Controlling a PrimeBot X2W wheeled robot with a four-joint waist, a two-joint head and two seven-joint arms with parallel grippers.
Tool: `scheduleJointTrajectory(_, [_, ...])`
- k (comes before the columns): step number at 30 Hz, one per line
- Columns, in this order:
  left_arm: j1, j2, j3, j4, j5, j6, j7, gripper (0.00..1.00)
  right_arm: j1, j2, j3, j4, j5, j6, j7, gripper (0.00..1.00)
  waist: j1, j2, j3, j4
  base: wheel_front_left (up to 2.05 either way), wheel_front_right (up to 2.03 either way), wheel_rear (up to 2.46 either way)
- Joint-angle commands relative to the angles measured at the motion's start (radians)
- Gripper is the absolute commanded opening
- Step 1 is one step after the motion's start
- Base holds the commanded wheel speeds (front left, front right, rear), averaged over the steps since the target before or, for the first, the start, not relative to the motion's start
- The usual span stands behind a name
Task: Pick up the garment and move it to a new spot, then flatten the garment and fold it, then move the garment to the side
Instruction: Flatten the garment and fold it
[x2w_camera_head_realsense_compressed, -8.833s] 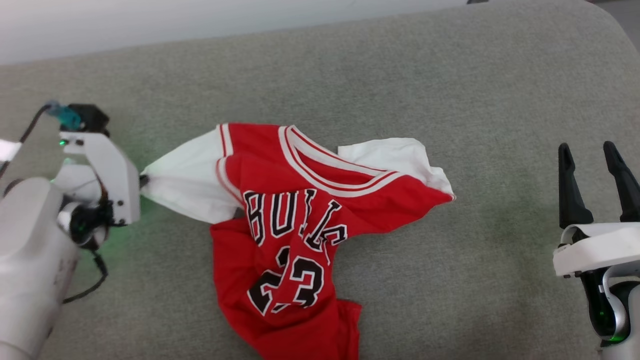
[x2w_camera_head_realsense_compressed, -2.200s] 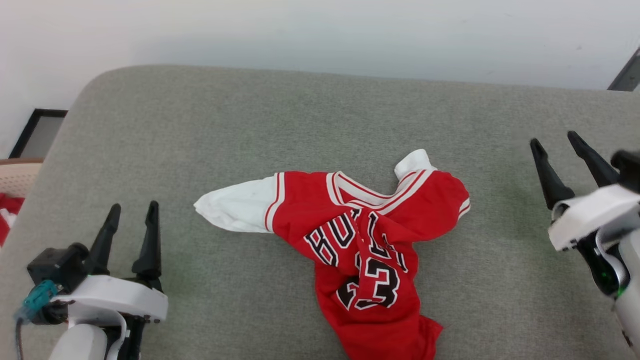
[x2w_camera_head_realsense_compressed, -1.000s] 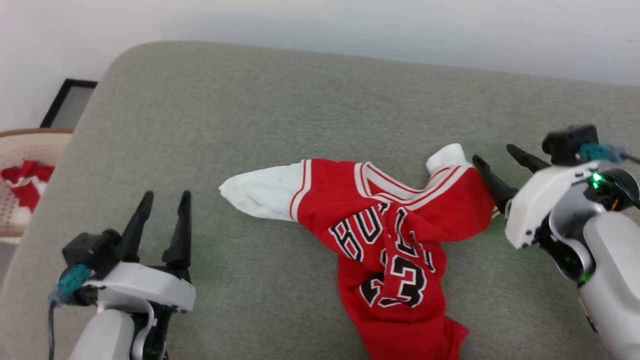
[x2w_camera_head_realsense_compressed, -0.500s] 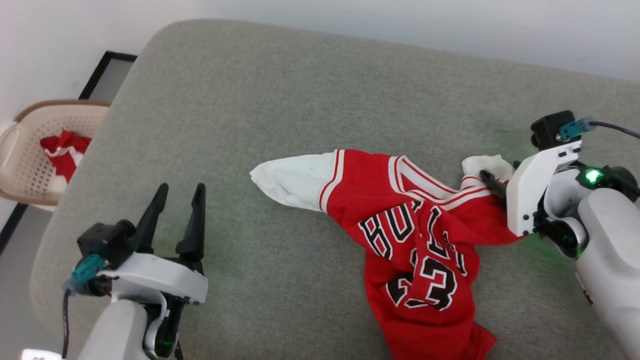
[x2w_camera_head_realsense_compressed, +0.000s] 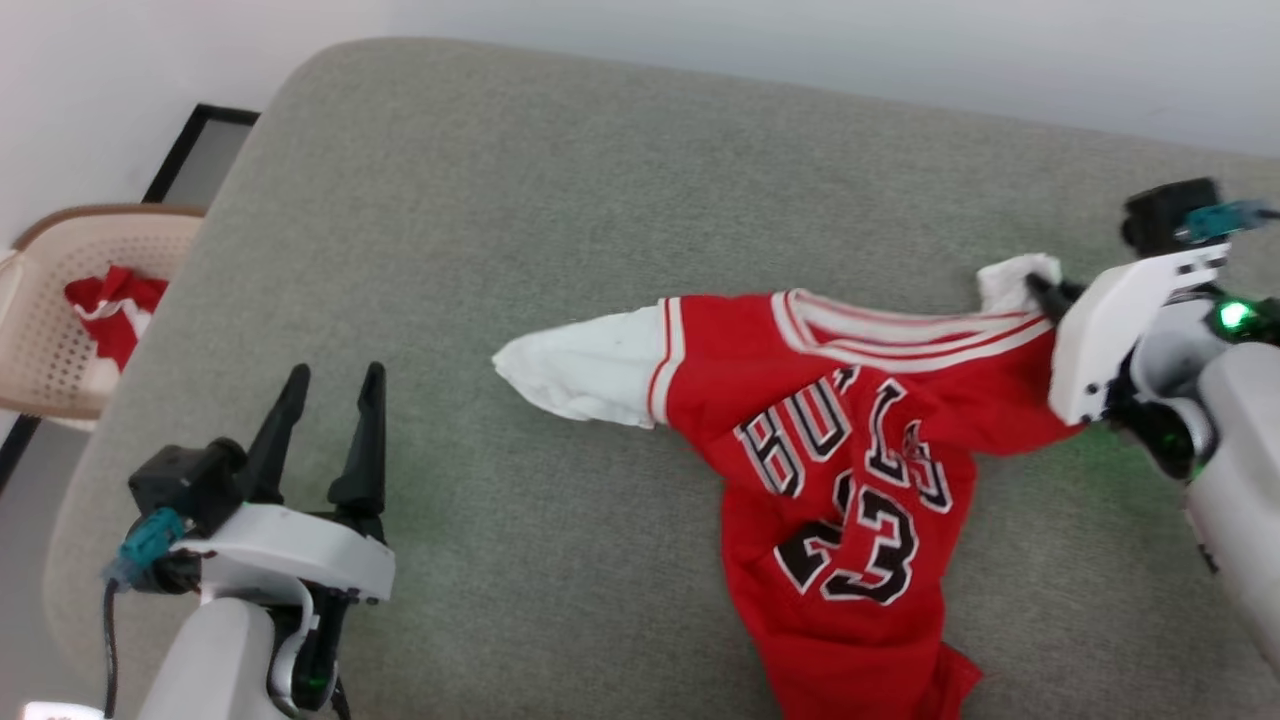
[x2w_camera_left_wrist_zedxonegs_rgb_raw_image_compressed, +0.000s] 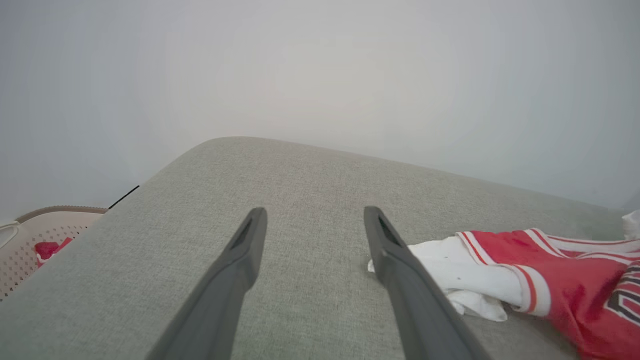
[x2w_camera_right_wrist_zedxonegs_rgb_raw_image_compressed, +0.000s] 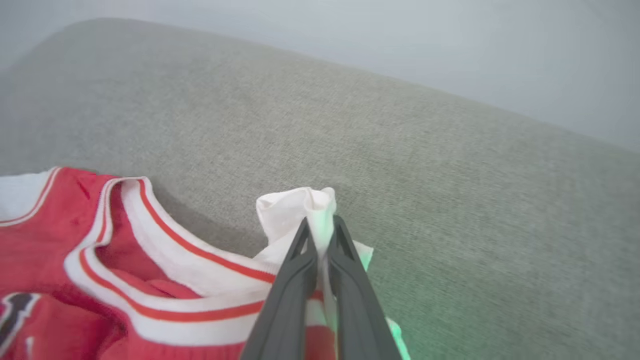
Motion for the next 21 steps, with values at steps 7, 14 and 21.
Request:
scheduleJointTrajectory(7, [0.026, 0.013, 0.024, -0.003, 0.016, -0.005, 0.0, 1.0, 0.074, -0.046, -0.087, -0.068, 0.043, -0.002, -0.02, 0.0, 0.0, 0.0, -0.029, -0.055, 0.0, 0.0, 0.0])
scheduleJointTrajectory(14, [0.037, 0.023, 0.031, -0.004, 0.023, -0.007, 0.0, 1.0, 0.223, -0.067, -0.171, -0.157, 0.052, -0.002, 0.017, 0.0, 0.0, 0.0, -0.05, -0.102, 0.0, 0.0, 0.0])
scheduleJointTrajectory(21, [0.024, 0.03, 0.029, 0.003, 0.027, -0.006, 0.0, 1.0, 0.288, -0.045, -0.206, -0.18, 0.018, -0.002, 0.033, 0.47, 0.0, 0.0, -0.055, -0.139, 0.0, 0.0, 0.0])
